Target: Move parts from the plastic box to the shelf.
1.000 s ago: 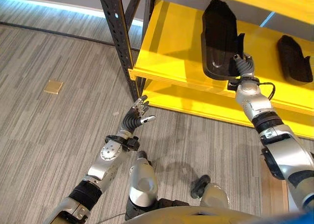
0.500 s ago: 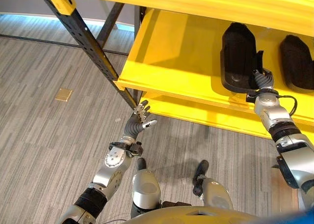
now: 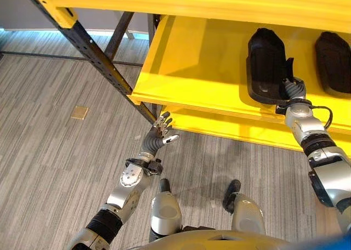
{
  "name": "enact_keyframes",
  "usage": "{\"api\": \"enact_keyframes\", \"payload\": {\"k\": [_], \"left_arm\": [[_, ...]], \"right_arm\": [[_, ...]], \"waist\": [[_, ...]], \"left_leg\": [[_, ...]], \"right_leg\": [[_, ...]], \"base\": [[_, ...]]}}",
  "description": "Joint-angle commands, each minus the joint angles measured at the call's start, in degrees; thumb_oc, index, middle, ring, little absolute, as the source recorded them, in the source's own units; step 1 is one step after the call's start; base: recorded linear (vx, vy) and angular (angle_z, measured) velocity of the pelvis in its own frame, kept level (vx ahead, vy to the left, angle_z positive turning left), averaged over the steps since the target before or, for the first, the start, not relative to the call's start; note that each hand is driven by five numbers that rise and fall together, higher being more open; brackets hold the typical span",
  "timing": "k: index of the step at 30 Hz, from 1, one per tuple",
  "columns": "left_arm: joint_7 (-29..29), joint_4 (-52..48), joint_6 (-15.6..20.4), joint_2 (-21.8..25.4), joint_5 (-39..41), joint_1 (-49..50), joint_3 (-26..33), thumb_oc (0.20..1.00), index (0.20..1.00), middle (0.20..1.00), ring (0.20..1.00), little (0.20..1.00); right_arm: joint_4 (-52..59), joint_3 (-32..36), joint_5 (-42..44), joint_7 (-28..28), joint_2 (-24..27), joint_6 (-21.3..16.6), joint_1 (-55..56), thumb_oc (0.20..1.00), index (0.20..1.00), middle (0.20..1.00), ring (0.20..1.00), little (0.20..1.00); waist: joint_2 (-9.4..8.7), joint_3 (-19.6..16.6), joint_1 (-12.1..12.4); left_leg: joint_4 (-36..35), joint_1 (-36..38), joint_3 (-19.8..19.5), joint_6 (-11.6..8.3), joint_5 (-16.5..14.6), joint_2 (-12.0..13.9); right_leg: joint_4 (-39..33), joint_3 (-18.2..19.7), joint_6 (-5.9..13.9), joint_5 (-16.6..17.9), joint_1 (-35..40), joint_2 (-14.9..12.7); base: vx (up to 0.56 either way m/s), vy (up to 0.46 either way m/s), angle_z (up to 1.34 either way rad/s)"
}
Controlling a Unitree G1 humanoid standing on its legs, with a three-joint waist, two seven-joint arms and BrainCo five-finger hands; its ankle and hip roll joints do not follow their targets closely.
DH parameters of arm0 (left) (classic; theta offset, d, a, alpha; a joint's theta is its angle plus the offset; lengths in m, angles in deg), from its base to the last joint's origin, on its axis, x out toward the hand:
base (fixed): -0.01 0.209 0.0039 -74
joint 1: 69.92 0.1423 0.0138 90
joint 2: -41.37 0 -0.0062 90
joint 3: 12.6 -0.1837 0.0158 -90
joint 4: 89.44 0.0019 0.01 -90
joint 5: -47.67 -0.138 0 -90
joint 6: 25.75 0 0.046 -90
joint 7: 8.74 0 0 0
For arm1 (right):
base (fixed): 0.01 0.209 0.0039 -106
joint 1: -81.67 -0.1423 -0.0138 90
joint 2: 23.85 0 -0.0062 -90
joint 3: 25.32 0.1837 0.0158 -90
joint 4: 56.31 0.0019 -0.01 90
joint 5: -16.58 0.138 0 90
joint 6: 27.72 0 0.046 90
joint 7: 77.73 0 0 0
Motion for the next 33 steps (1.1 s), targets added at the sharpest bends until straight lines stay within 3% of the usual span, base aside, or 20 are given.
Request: {"api": "enact_keyframes", "payload": {"k": [1, 4, 5, 6, 7, 9, 11, 12, 14, 18, 25, 33], "left_arm": [[2.76, -5.04, 4.25, 1.53, -0.64, -0.5, 0.58, 1.0, 1.0, 1.0, 1.0, 1.0], [2.51, -5.24, 3.39, 1.47, 1.9, -0.26, 1.91, 1.0, 1.0, 1.0, 1.0, 1.0], [1.36, -5.01, 3.45, 1.33, 2.08, -0.44, 2.58, 1.0, 1.0, 1.0, 1.0, 1.0], [1.28, -5.23, 3.18, 1.17, 1.92, -0.43, 2.61, 1.0, 1.0, 1.0, 1.0, 1.0], [1.44, -5.33, 2.75, 0.96, 1.86, -0.5, 2.6, 1.0, 1.0, 1.0, 1.0, 1.0], [-0.16, -4.6, 2.52, 0.33, 2.53, -0.45, 2.86, 1.0, 1.0, 1.0, 1.0, 1.0], [-2.48, -4.43, 2.33, -0.63, 2.34, -0.38, 2.29, 1.0, 1.0, 1.0, 1.0, 1.0], [-2.43, -4.88, 0.96, -0.59, 1.74, -0.53, 1.65, 1.0, 1.0, 1.0, 1.0, 1.0], [-2.87, -4.93, 0.16, -0.33, 0.65, -0.95, 0.91, 1.0, 1.0, 1.0, 1.0, 1.0], [-2.19, -4.8, 0.63, 0.34, 0.29, -2.39, -1.25, 1.0, 1.0, 1.0, 1.0, 1.0], [-0.33, -4.9, 1.28, 2.14, 2.53, -4.87, -1.72, 1.0, 1.0, 1.0, 1.0, 1.0], [0.68, -6.3, 1.74, 2.04, 1.22, -7.81, -2.25, 1.0, 1.0, 1.0, 1.0, 1.0]], "right_arm": [[2.58, 0.35, -4.76, 0.39, 0.54, -2.28, -4.13, 0.2, 0.2, 0.2, 0.2, 0.2], [2.24, 0.18, -5.79, 1.42, 1.18, -1.33, -3.51, 0.2, 0.2, 0.2, 0.2, 0.2], [2.61, 0.01, -6.14, 1.38, 1.62, -1.39, -2.68, 0.2, 0.2, 0.2, 0.2, 0.2], [2.75, 0.06, -6.56, 1.64, 1.82, -1.58, -2.22, 0.2, 0.2, 0.2, 0.2, 0.2], [3.07, 0.05, -6.92, 1.76, 1.94, -1.78, -1.93, 0.2, 0.2, 0.2, 0.2, 0.2], [4.39, 0.12, -8.01, 1.49, 1.81, -1.55, -1.49, 0.2, 0.2, 0.2, 0.2, 0.2], [6.31, -0.58, -8.07, 1.71, 2.03, -0.59, -1.55, 0.2, 0.2, 0.2, 0.2, 0.2], [6.78, -0.58, -8.78, 2.39, 1.81, -0.66, -1.04, 0.2, 0.2, 0.2, 0.2, 0.2], [7.62, -0.26, -8.56, 2.71, 1.87, -0.33, -0.27, 0.2, 0.2, 0.2, 0.2, 0.2], [8.31, 0.27, -9.14, 2.92, 1.54, -0.23, -0.06, 0.2, 0.2, 0.2, 0.2, 0.2], [8.69, 1.16, -7.6, 2.59, 3.08, -1.48, -3.33, 0.2, 0.2, 0.2, 0.2, 0.2], [8.02, -0.99, -6.19, -1.06, 5.16, -2.21, -8.92, 0.2, 0.2, 0.2, 0.2, 0.2]], "waist": [[-1.61, -1.08, 0.88], [-1.35, -1.79, 0.22], [-1.09, -1.92, -0.36], [-1.05, -1.92, -0.63], [-0.6, -1.71, -0.7], [-0.04, -1.41, -0.99], [0.54, -1.47, -1.01], [0.39, -1.61, -1.18], [0.11, -1.85, -1.62], [0.02, -1.22, -1.74], [-0.13, 2.78, -0.17], [-0.21, 7.53, 2.38]], "left_leg": [[6.88, -2.06, 2.26, 0.79, 1.29, 1.24], [7.9, -1.31, 2.44, -0.4, 2.06, 1.59], [9.04, -2.14, 3.96, -0.04, 4.41, 2.21], [10.03, -2.19, 3.29, -0.81, 3.57, 1.97], [9.73, -3.58, 3.56, -0.32, 5.91, 2.44], [6.05, -3.8, 3.67, -0.61, 7.25, 2.84], [-0.07, -3.8, 2.2, -1.89, 11.32, 4.15], [-1.32, -3.22, 2.28, -1.35, 8.99, 4.08], [-2.31, -1.75, 3.65, -0.79, 6.33, 3.18], [-1.95, -1.7, 3.2, 0.04, 3.96, 0.69], [-0.33, -5.42, 0.81, 1.72, 2.56, -2.02], [2.22, -11.33, -1.39, 2.21, 2.47, -3.44]], "right_leg": [[-1.56, -2.37, -0.1, -3.7, 5.47, 1.8], [-1.26, -1.86, -0.08, -5.55, 5.95, 2.33], [-2.19, -2.49, -1.13, -4.77, 5.65, 2.95], [-1.63, -1.93, -0.63, -6.09, 6.0, 2.85], [-2.19, -2.06, -1.52, -5.03, 5.62, 3.53], [-2.12, -1.65, -1.21, -5.0, 5.52, 3.77], [-1.56, -1.27, -0.64, -4.86, 5.07, 3.27], [0.69, -1.03, 0.18, -5.16, 4.2, 1.1], [0.68, -1.54, 0.57, -4.75, 4.33, -0.03], [0.22, -1.1, 1.67, -3.39, 3.97, -0.62], [-0.18, 0.12, 3.5, -1.23, 1.04, -1.2], [1.45, -0.11, 3.48, -1.27, -2.59, -1.32]], "base": [[0.11, -0.191, -0.19], [0.1, -0.145, -0.12], [0.09, -0.077, 0.01], [-0.02, -0.07, 0.14], [0.03, 0.012, 0.25], [0.0, 0.092, 0.24], [0.09, 0.362, -0.03], [0.11, 0.44, -0.08], [0.07, 0.303, -0.2], [0.01, 0.185, -0.15], [-0.1, 0.112, 0.04], [-0.15, 0.0, 0.11]]}}
